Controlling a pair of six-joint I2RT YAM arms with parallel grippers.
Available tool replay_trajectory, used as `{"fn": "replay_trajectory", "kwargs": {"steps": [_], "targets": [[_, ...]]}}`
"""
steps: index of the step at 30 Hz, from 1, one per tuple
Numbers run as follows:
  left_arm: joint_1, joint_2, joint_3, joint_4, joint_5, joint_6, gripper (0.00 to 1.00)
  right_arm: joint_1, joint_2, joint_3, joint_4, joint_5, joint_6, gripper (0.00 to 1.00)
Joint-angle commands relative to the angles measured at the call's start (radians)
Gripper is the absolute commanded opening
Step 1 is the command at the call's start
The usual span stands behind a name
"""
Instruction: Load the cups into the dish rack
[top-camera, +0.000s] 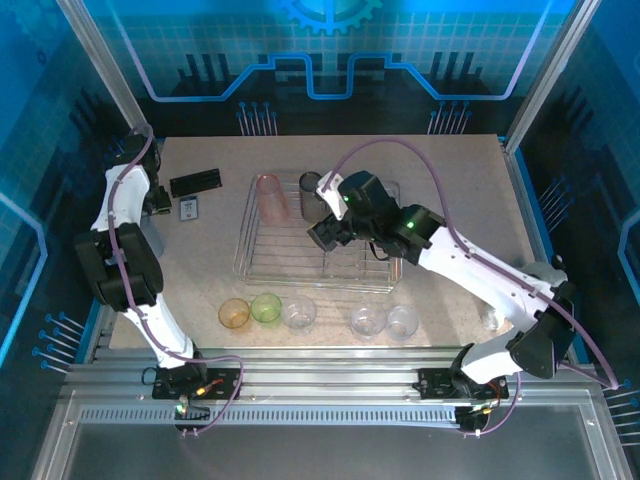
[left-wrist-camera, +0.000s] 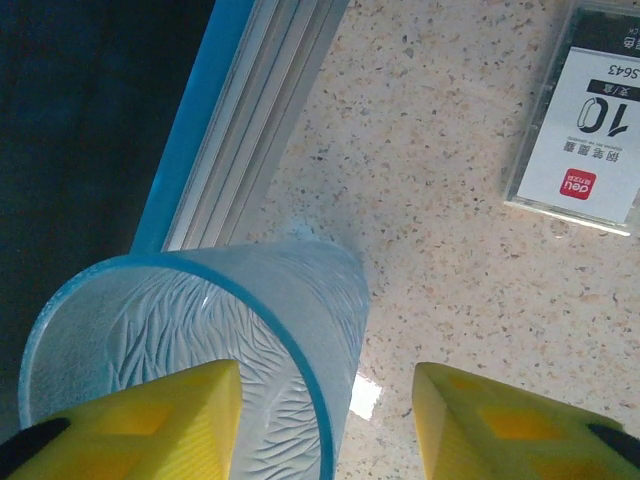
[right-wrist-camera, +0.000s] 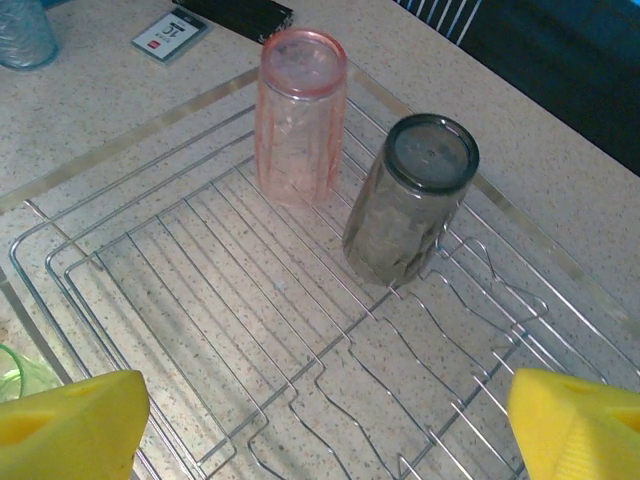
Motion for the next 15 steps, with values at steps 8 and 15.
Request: {"fn": "replay_trajectory", "kwargs": {"steps": [8,15], "targets": [[0.021,0.046,0.009,-0.009,0.034,-0.019,0.37,0.073,0.082,0.120,-0.023,0.049,-0.099,0.93],[0.029,0.045,-0.008,0.009,0.047,-0.021,0.44,0.079,0.068,0.127,-0.006,0.057,-0.109,0.93]]}}
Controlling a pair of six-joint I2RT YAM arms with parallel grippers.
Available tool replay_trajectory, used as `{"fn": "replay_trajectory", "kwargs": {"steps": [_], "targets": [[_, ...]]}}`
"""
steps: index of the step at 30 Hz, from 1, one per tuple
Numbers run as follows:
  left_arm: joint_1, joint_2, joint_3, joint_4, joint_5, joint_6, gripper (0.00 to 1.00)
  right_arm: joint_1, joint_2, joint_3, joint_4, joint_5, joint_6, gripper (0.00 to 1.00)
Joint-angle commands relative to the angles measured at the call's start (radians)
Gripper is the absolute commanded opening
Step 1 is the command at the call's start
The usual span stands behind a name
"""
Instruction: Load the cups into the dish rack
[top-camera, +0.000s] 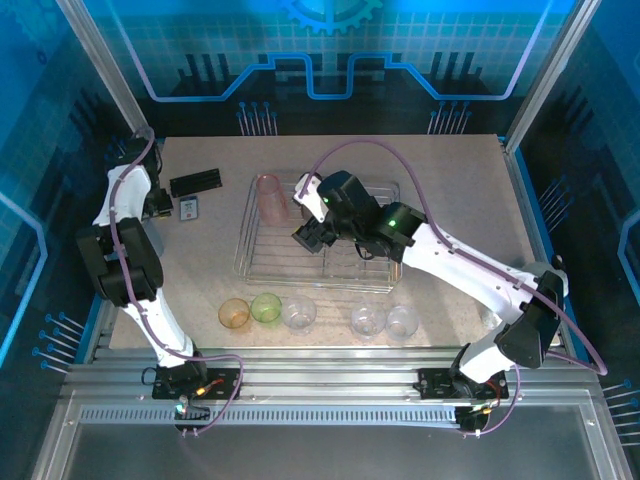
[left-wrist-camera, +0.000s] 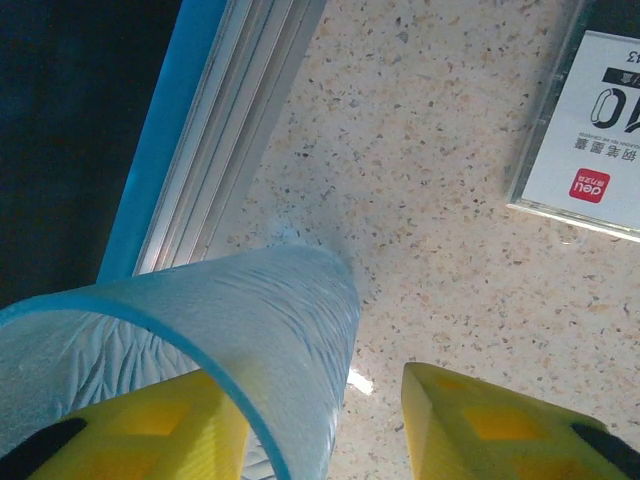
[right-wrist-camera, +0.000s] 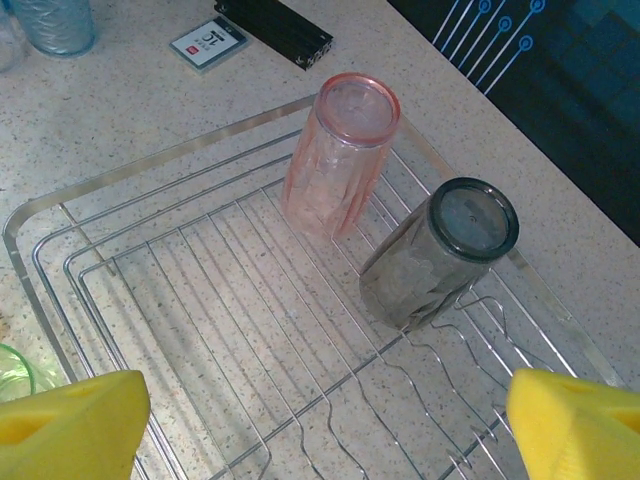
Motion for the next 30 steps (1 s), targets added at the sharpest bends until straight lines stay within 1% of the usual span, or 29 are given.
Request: {"fn": "replay_trajectory", "kwargs": {"steps": [1,5,8,9,11,12,14,18,22,24,25,26,30], "targets": [[0.020,0.003,-0.008,0.001,0.038,-0.019,0.43,0.014,-0.015,0.028,0.006,0.019,-0.017,0.93],[0.021,0.003,-0.008,0.013,0.066,-0.028,0.37,0.013,-0.019,0.023,0.017,0.022,-0.012,0.93],[0.021,0.003,-0.008,0.014,0.068,-0.034,0.31,0.014,-0.019,0.021,0.022,0.022,-0.004,0.94],[0.020,0.003,-0.009,0.012,0.068,-0.035,0.28,0.013,-0.019,0.021,0.024,0.021,0.001,0.94],[0.020,-0.002,-0.012,0.010,0.074,-0.046,0.17,0.014,-0.021,0.024,0.027,0.020,0.004,0.94],[0.021,-0.006,-0.016,0.013,0.079,-0.049,0.14,0.012,-0.021,0.024,0.030,0.021,0.005,0.95],[0.021,-0.015,-0.021,0.019,0.083,-0.052,0.12,0.011,-0.023,0.025,0.034,0.025,0.006,0.95],[0.020,-0.043,-0.030,0.035,0.087,-0.056,0.01,0.012,-0.036,0.019,0.046,0.042,0.014,0.96],[0.019,-0.098,-0.050,0.066,0.135,-0.067,0.00,0.006,-0.056,-0.006,0.082,0.071,0.032,0.96],[0.018,-0.135,-0.063,0.088,0.179,-0.077,0.00,0.003,-0.066,-0.016,0.105,0.107,0.045,0.93],[0.018,-0.159,-0.069,0.096,0.210,-0.080,0.00,0.002,-0.077,-0.026,0.124,0.138,0.054,0.91],[0.018,-0.183,-0.073,0.102,0.248,-0.081,0.00,-0.001,-0.095,-0.043,0.149,0.143,0.053,0.89],[0.018,-0.286,-0.101,0.127,0.368,-0.109,0.00,-0.028,-0.182,-0.151,0.303,0.114,0.073,0.90]]}}
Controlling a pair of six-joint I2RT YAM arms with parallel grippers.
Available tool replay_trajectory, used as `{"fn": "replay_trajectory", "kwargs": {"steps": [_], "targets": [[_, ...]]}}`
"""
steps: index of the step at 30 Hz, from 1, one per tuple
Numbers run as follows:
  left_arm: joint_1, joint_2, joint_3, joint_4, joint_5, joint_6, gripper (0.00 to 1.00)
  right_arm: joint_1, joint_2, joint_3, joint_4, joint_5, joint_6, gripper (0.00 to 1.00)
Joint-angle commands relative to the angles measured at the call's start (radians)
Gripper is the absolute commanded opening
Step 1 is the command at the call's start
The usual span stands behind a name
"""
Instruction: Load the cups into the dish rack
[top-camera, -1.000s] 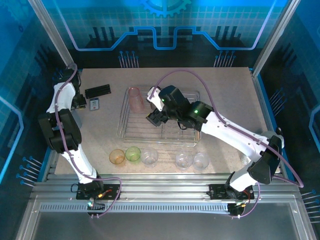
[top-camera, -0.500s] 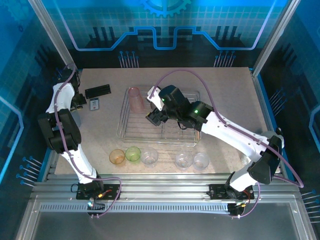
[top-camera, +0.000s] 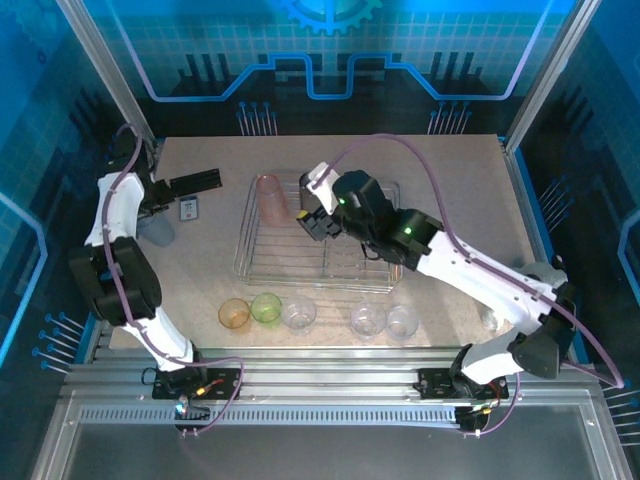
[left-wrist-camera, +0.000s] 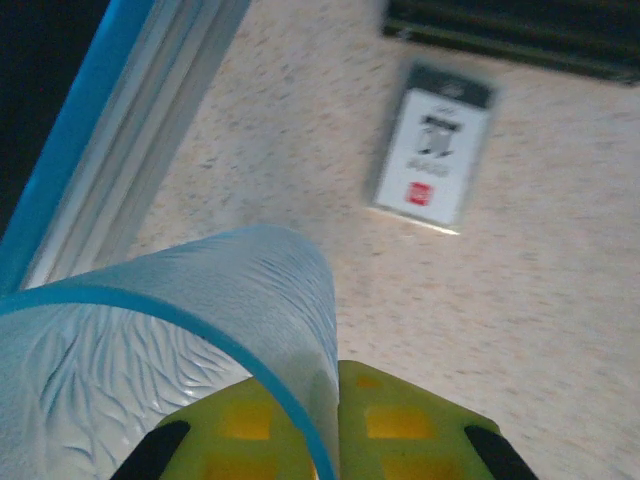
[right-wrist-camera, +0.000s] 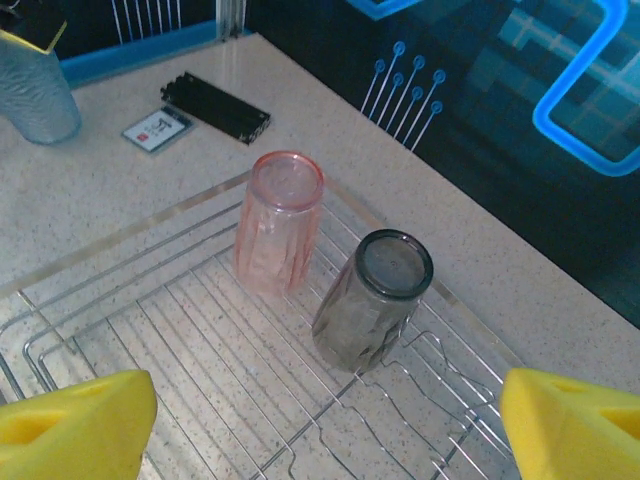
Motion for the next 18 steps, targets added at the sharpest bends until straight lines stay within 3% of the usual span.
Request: {"fn": "replay_trajectory", "kwargs": {"steps": [1,6,12,18], "targets": [[0.009,-0.140,-0.027,0.059,0.152,-0.048,0.00,-0.039,-0.085,-0.067,0.153,-0.007,0.059,0.91],[0.009,-0.309,-0.054,0.109,0.270,-0.105,0.00,-0.132,-0.146,-0.074,0.094,-0.091,0.181,0.99],[0.008,-0.496,-0.086,0.178,0.483,-0.196,0.00,-0.245,-0.208,-0.083,-0.013,-0.201,0.295,1.00],[0.005,-0.748,-0.374,0.529,0.731,-0.494,0.00,-0.335,-0.297,-0.153,-0.031,-0.276,0.360,1.00]]}}
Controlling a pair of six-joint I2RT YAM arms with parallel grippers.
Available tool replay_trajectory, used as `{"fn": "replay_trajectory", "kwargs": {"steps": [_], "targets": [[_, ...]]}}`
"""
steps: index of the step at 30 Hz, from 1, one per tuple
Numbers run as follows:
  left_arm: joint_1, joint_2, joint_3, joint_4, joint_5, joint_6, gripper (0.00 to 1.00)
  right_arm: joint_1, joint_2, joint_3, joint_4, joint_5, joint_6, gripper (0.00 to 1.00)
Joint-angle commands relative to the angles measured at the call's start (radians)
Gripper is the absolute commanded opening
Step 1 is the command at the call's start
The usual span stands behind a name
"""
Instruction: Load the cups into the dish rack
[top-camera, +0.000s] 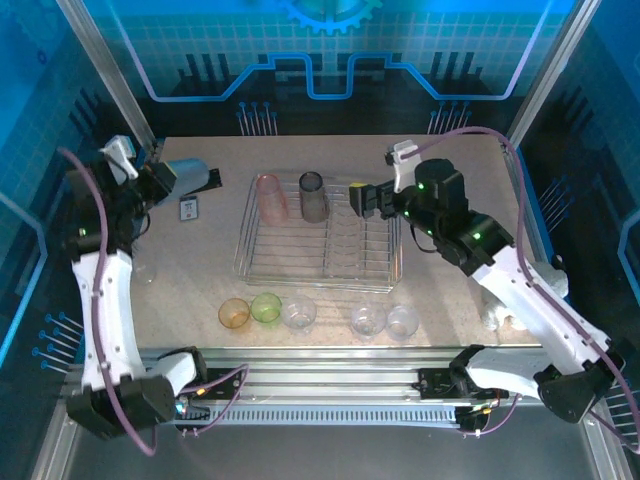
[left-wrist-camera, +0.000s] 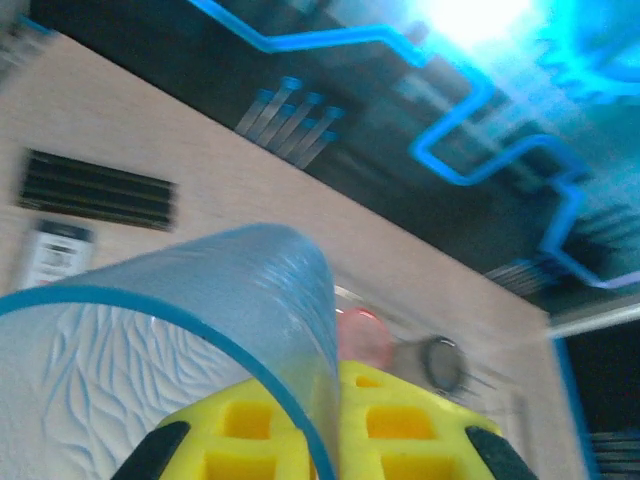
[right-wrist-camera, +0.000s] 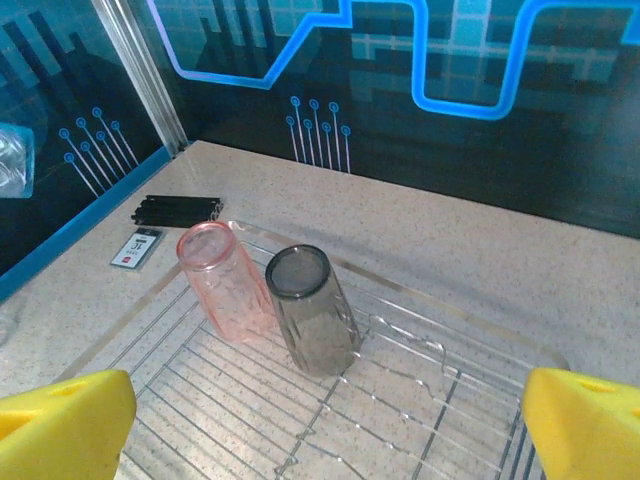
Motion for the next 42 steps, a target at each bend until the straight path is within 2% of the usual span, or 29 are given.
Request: {"fn": "replay_trajectory", "kwargs": {"steps": [1,4,6,9,13,16,19,24,28,36,42], "targets": [[0.003,-0.122,-0.150,0.281,0.208,-0.249,0.00,-0.049,-0.050,-0.033,-0.029,-0.075,0.083,1.00],[-0.009,-0.198,-0.238,0.430,0.298,-0.372,0.00,-0.094,-0.077,-0.069,-0.009,-0.153,0.127,1.00],[-0.025,-0.220,-0.250,0.460,0.337,-0.412,0.00,-0.116,-0.082,-0.093,0.014,-0.173,0.171,1.00],[-0.054,-0.242,-0.276,0.519,0.372,-0.478,0.00,-0.138,-0.092,-0.151,0.105,-0.200,0.247,1.00],[-0.093,-0.257,-0.333,0.669,0.389,-0.614,0.00,-0.162,-0.068,-0.183,0.217,-0.308,0.336,1.00],[-0.131,-0.252,-0.359,0.772,0.391,-0.708,0.00,-0.162,-0.027,-0.162,0.269,-0.415,0.376,1.00],[-0.177,-0.239,-0.351,0.823,0.397,-0.746,0.00,-0.160,0.009,-0.145,0.324,-0.484,0.424,1.00],[-0.242,-0.218,-0.364,0.920,0.354,-0.818,0.00,-0.158,0.020,-0.183,0.508,-0.521,0.555,1.00],[-0.295,-0.178,-0.409,1.096,0.305,-0.924,0.00,-0.155,0.046,-0.258,0.768,-0.537,0.726,1.00],[-0.393,-0.124,-0.411,1.133,0.249,-0.920,0.00,-0.114,0.141,-0.140,0.786,-0.602,0.726,1.00],[-0.437,-0.069,-0.396,1.166,0.233,-0.924,0.00,-0.080,0.226,-0.137,0.912,-0.601,0.793,1.00]]}}
